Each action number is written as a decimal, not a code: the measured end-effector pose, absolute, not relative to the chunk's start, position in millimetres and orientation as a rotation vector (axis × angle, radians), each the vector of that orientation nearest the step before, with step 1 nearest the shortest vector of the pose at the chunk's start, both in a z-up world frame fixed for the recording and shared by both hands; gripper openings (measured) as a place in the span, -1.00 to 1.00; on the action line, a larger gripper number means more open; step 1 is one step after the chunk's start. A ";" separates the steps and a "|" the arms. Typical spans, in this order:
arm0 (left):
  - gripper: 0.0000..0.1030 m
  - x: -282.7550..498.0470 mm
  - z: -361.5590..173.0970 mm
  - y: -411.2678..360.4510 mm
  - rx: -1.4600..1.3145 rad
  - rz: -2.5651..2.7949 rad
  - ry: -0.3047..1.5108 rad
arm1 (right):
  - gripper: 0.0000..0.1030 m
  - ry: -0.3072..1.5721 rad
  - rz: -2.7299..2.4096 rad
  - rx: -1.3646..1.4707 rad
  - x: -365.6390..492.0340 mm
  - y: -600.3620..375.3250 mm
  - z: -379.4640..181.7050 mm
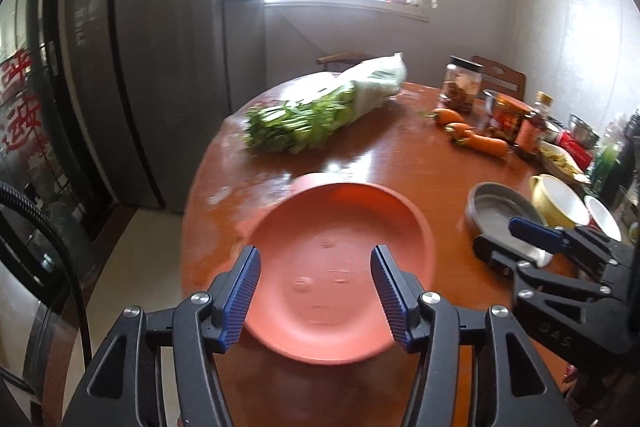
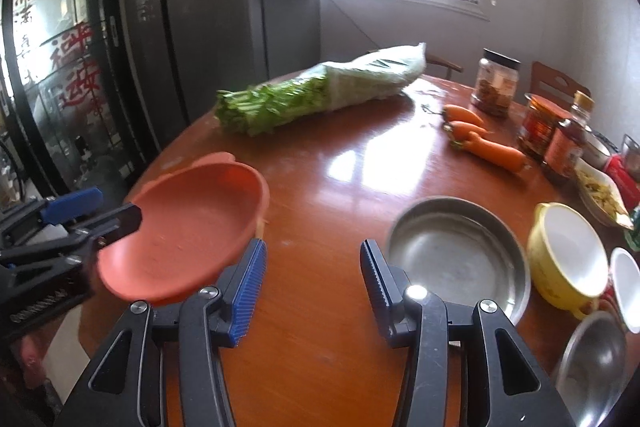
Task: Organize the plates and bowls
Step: 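Lower the pink plate onto the shell plate and open both grippers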
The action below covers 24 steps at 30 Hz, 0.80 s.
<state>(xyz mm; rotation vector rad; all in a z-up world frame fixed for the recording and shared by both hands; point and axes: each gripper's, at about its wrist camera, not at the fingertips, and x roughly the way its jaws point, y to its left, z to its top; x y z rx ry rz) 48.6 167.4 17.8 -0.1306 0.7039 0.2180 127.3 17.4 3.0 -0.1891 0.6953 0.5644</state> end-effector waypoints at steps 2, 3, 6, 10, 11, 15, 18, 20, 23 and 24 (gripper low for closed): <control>0.11 50.6 18.6 156.2 -0.121 0.196 0.706 | -0.02 0.706 0.559 -0.201 129.4 7.6 -0.7; 0.11 51.9 18.4 149.6 -0.115 0.184 0.710 | -0.02 0.713 0.553 -0.212 131.2 3.3 -3.3; 0.11 55.8 16.5 129.0 -0.093 0.147 0.724 | -0.03 0.744 0.539 -0.241 138.7 -4.8 -12.7; 0.11 59.1 12.9 108.3 -0.066 0.119 0.744 | -0.12 0.789 0.536 -0.269 151.9 -8.9 -26.0; 0.11 60.5 12.0 104.6 -0.061 0.117 0.749 | -0.15 0.802 0.541 -0.271 155.4 -9.0 -29.2; 0.11 62.9 8.5 92.4 -0.041 0.102 0.762 | -0.27 0.844 0.582 -0.289 157.1 -7.7 -39.9; 0.11 61.2 6.6 89.0 -0.031 0.099 0.770 | -0.27 0.836 0.612 -0.302 145.4 -8.8 -40.0; 0.11 59.0 6.0 88.5 -0.030 0.098 0.772 | -0.26 0.843 0.641 -0.286 136.4 -10.2 -38.3; 0.11 54.1 4.6 89.8 -0.032 0.095 0.776 | -0.26 0.841 0.683 -0.295 115.3 -10.8 -37.9; 0.11 51.9 3.9 89.6 -0.033 0.092 0.778 | -0.26 0.843 0.705 -0.302 106.1 -11.0 -38.2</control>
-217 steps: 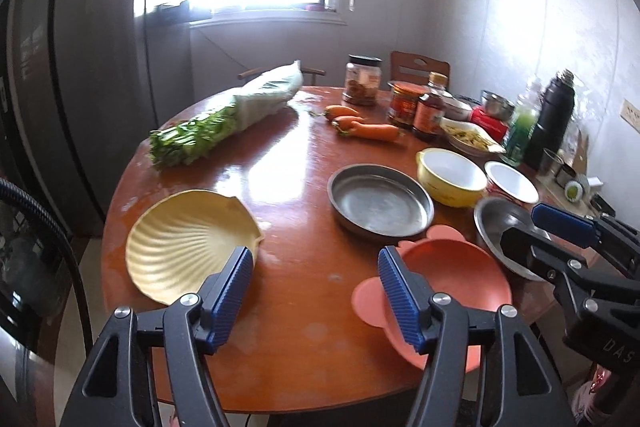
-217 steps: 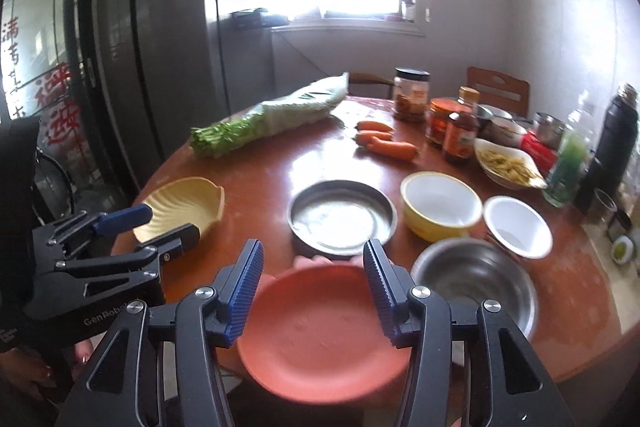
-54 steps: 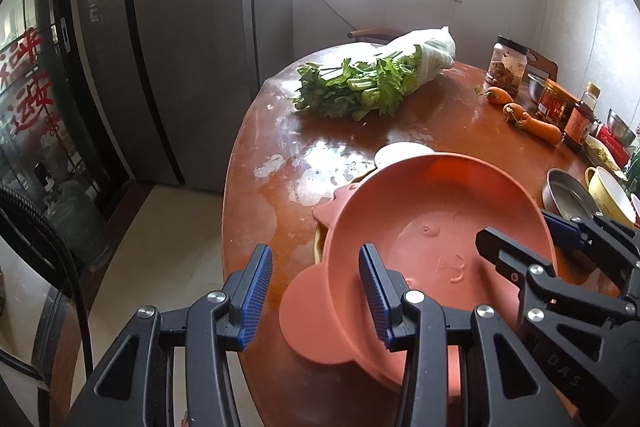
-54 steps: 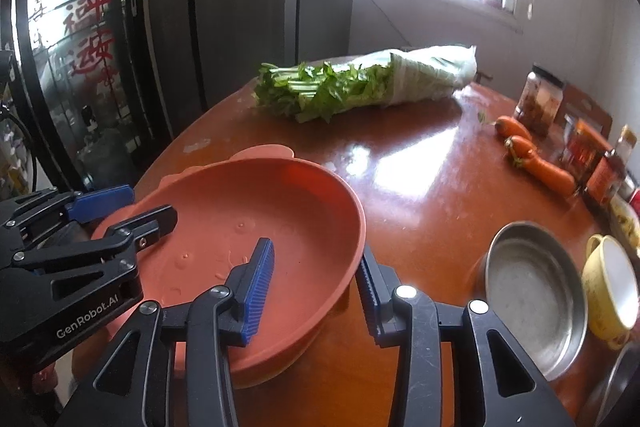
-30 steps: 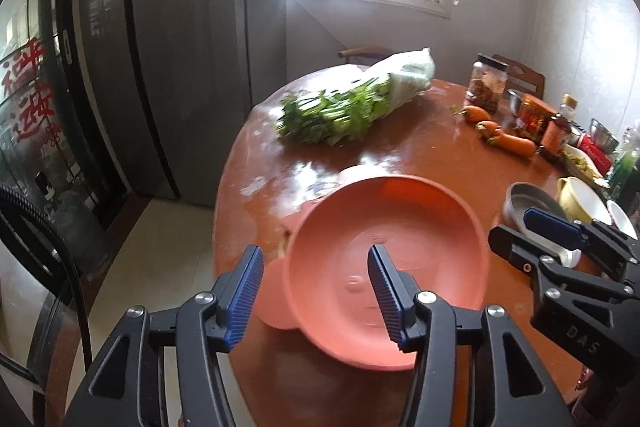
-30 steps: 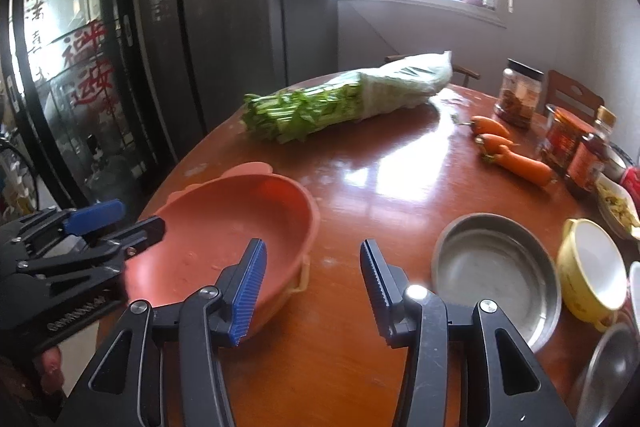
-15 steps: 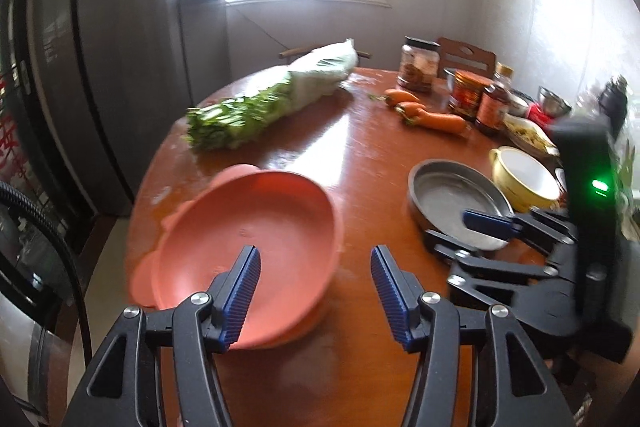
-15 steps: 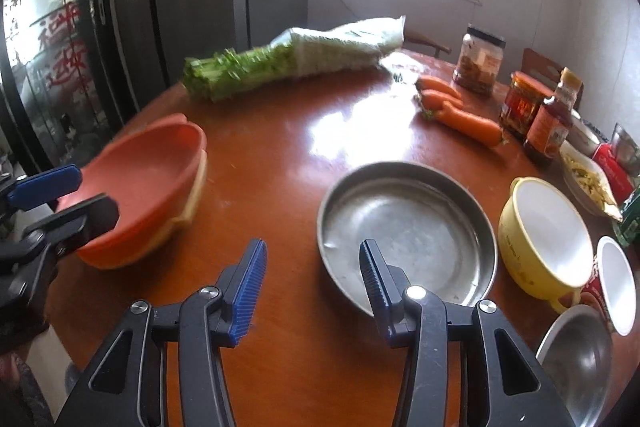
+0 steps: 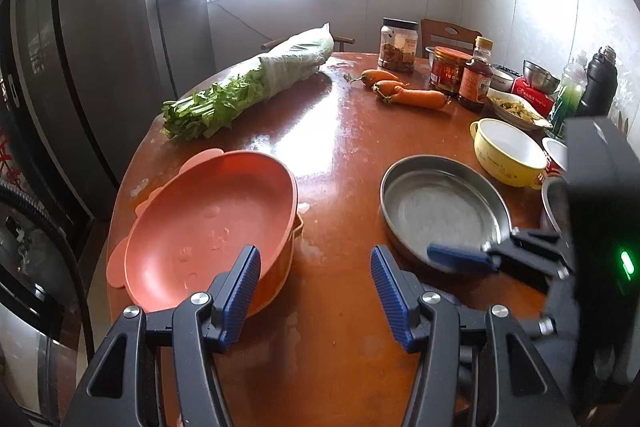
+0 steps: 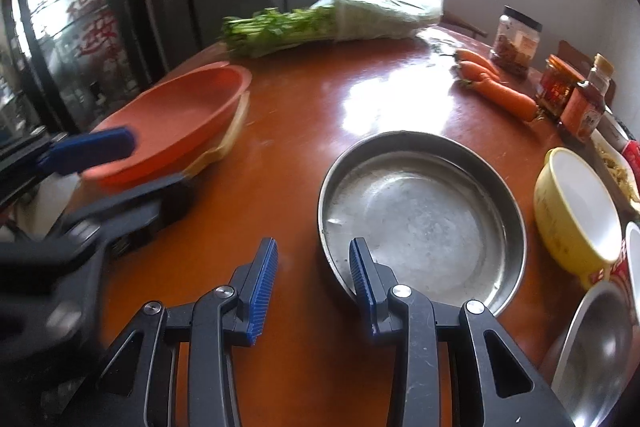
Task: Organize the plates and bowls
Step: 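Lower the pink plate onto the shell plate and open both grippers, then grasp the shallow steel tray rim with both grippers and lift it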
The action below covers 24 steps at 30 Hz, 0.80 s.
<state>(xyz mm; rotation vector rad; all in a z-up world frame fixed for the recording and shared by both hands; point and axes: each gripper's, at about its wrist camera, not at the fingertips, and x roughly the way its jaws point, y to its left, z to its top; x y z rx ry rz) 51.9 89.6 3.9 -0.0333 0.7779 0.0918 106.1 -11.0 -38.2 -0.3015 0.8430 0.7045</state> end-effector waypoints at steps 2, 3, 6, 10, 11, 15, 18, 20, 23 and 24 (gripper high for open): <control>0.11 48.7 3.4 89.1 -0.033 0.084 0.779 | -0.26 0.840 0.723 -0.308 93.7 -11.3 -37.7; 0.11 45.8 3.2 88.2 -0.031 0.079 0.778 | -0.25 0.835 0.727 -0.313 85.3 -12.2 -37.1; 0.11 41.1 2.9 86.3 -0.027 0.073 0.779 | -0.25 0.832 0.751 -0.317 65.8 -14.5 -36.7; 0.11 35.1 2.5 81.6 -0.017 0.059 0.780 | -0.25 0.824 0.761 -0.322 44.5 -20.6 -36.0; 0.11 33.8 2.0 81.0 -0.016 0.057 0.780 | -0.25 0.823 0.760 -0.322 40.1 -22.7 -35.8; 0.11 28.3 0.7 76.6 -0.017 0.050 0.783 | -0.25 0.803 0.742 -0.290 25.5 -39.1 -30.0; 0.11 25.0 1.2 72.5 -0.016 0.041 0.780 | -0.25 0.794 0.719 -0.248 21.0 -56.3 -23.3; 0.11 24.5 1.5 69.9 -0.014 0.039 0.781 | -0.25 0.780 0.678 -0.221 21.1 -69.6 -18.4; 0.11 25.2 0.3 64.4 -0.014 0.027 0.779 | -0.23 0.764 0.610 -0.178 24.8 -87.0 -14.0; 0.11 26.1 -1.0 62.5 -0.014 0.024 0.784 | -0.23 0.758 0.580 -0.174 26.3 -91.3 -13.1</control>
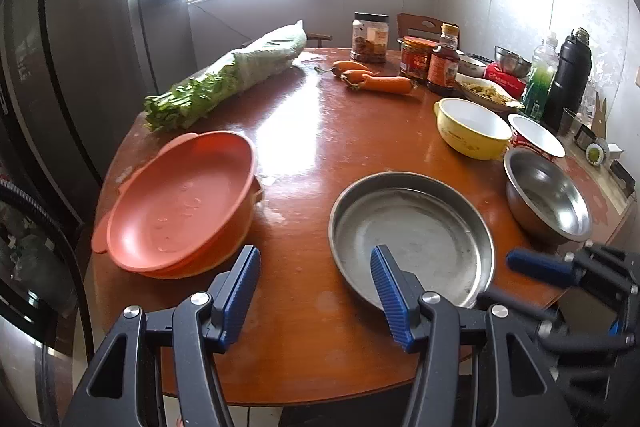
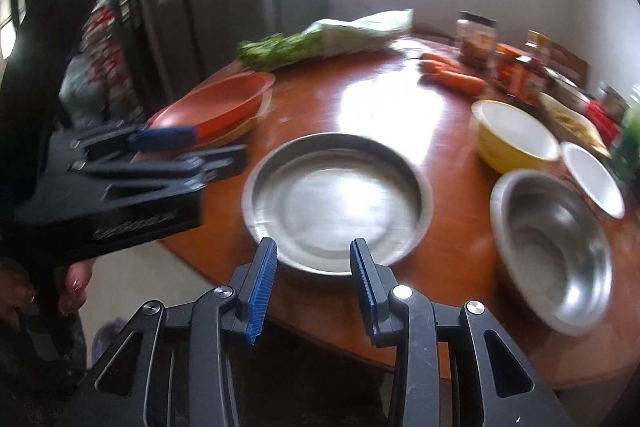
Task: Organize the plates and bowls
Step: 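Grasp the shallow steel tray rim with both grippers and lift it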
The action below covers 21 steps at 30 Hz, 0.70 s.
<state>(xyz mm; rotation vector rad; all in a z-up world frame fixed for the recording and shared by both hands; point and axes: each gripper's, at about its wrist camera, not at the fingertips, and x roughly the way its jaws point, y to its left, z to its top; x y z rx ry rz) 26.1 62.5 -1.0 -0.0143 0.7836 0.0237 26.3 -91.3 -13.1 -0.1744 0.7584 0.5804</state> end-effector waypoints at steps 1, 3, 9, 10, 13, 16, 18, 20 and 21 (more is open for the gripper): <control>0.11 27.4 -2.8 60.0 -0.013 0.023 0.788 | -0.23 0.758 0.553 -0.164 28.8 -96.0 -13.2; 0.11 29.6 -6.4 55.8 -0.010 0.020 0.796 | -0.23 0.767 0.535 -0.131 34.1 -103.3 -15.0; 0.11 35.5 -15.6 51.0 0.000 0.029 0.819 | -0.23 0.781 0.496 -0.096 46.7 -109.0 -25.1; 0.11 35.9 -16.4 51.1 0.000 0.032 0.820 | -0.24 0.779 0.490 -0.091 48.9 -109.3 -26.6; 0.11 38.7 -18.5 51.0 -0.003 0.032 0.824 | -0.25 0.772 0.470 -0.098 50.2 -109.0 -28.7; 0.11 43.2 -21.1 50.5 -0.003 0.030 0.829 | -0.27 0.783 0.470 -0.094 55.4 -106.3 -33.0; 0.11 45.4 -22.3 49.6 0.000 0.025 0.829 | -0.28 0.786 0.468 -0.098 58.4 -104.5 -34.9; 0.11 47.8 -24.3 49.0 -0.001 0.019 0.833 | -0.28 0.789 0.471 -0.098 62.1 -102.4 -37.0; 0.11 48.9 -25.3 49.2 -0.002 0.019 0.835 | -0.29 0.786 0.469 -0.100 63.5 -101.6 -37.5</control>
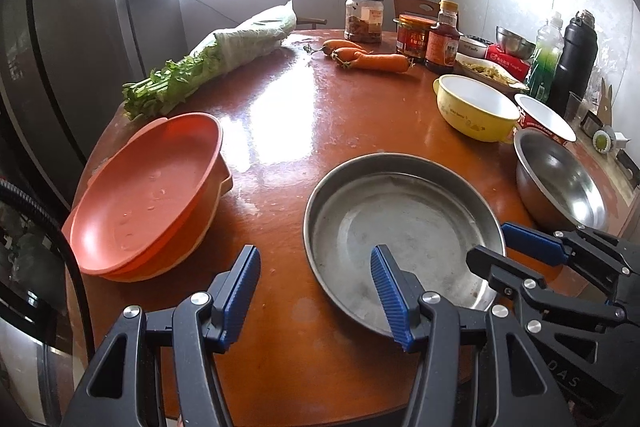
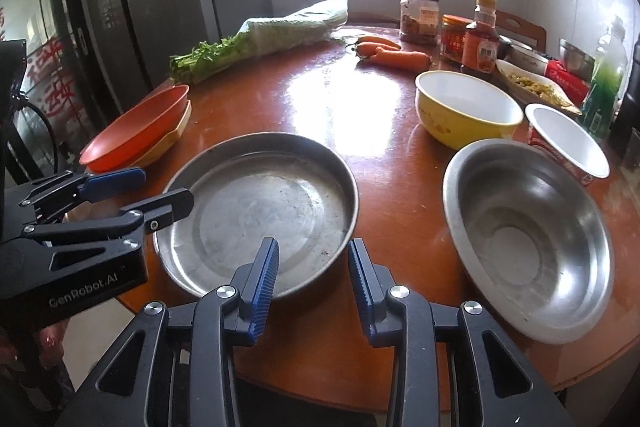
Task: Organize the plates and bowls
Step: 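Grasp the shallow steel tray rim with both grippers and lift it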
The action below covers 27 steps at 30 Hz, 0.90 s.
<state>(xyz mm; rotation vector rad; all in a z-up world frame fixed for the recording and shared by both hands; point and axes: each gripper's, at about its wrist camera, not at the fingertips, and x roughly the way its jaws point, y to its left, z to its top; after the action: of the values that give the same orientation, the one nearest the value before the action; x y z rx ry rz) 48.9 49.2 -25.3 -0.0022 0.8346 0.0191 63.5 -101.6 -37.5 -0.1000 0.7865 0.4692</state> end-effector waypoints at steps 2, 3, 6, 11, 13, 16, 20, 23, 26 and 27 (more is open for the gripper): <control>0.11 51.9 -27.6 48.7 -0.002 0.019 0.842 | -0.31 0.788 0.464 -0.099 67.0 -101.1 -38.8; 0.11 53.1 -28.7 48.4 -0.003 0.020 0.844 | -0.31 0.789 0.464 -0.099 68.9 -100.8 -39.5; 0.11 56.3 -31.7 47.2 -0.003 0.019 0.850 | -0.33 0.801 0.457 -0.103 73.3 -98.9 -43.8; 0.11 59.0 -36.7 43.8 -0.001 0.010 0.859 | -0.36 0.796 0.464 -0.106 74.3 -96.5 -45.3; 0.08 60.4 -40.4 42.6 -0.005 0.006 0.870 | -0.37 0.795 0.465 -0.109 74.4 -96.4 -45.3; -0.03 59.5 -41.0 39.9 -0.010 -0.009 0.864 | -0.38 0.793 0.465 -0.111 74.3 -95.8 -45.9; -0.10 59.1 -40.7 34.6 0.000 -0.009 0.859 | -0.41 0.795 0.463 -0.118 73.5 -94.5 -45.9; -0.10 57.8 -40.0 34.6 0.000 -0.004 0.860 | -0.41 0.798 0.459 -0.126 73.1 -93.4 -45.7; -0.10 55.6 -35.8 35.3 0.005 0.004 0.851 | -0.41 0.798 0.462 -0.128 71.5 -92.4 -43.8; -0.10 54.4 -33.5 36.5 0.002 0.007 0.845 | -0.41 0.795 0.463 -0.132 70.8 -91.7 -42.6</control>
<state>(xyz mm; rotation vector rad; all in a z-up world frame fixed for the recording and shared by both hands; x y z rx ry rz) 54.4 36.5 -33.5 0.0022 0.8445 0.0067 70.8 -91.7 -42.6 -0.1317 0.7955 0.4633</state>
